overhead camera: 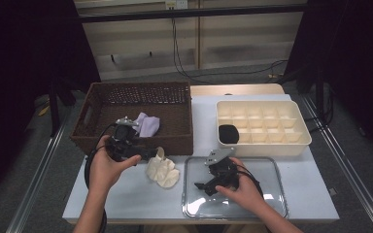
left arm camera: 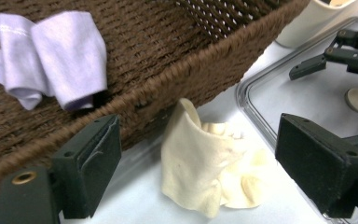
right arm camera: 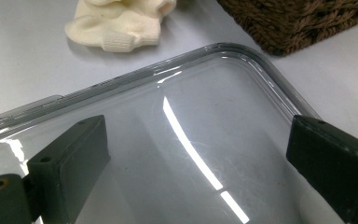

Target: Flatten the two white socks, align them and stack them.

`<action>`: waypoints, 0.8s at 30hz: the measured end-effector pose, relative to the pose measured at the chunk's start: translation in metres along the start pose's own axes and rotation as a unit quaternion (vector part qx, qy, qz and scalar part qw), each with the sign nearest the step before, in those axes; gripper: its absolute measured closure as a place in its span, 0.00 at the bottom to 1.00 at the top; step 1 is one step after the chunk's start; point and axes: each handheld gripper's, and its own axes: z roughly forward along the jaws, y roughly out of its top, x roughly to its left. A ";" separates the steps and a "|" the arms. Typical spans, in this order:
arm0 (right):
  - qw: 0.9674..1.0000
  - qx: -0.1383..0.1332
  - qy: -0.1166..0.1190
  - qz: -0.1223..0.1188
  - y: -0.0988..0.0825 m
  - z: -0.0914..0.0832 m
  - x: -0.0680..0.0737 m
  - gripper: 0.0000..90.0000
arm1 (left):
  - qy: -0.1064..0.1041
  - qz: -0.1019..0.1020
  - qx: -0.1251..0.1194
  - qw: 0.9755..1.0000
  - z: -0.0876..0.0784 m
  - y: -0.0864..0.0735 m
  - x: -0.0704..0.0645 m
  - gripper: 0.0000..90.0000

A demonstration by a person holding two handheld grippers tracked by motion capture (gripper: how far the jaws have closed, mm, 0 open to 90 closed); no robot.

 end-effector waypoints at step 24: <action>1.000 0.000 0.000 0.000 0.000 0.000 0.000 0.06 | -0.002 0.011 0.007 1.000 0.043 -0.037 -0.012 0.29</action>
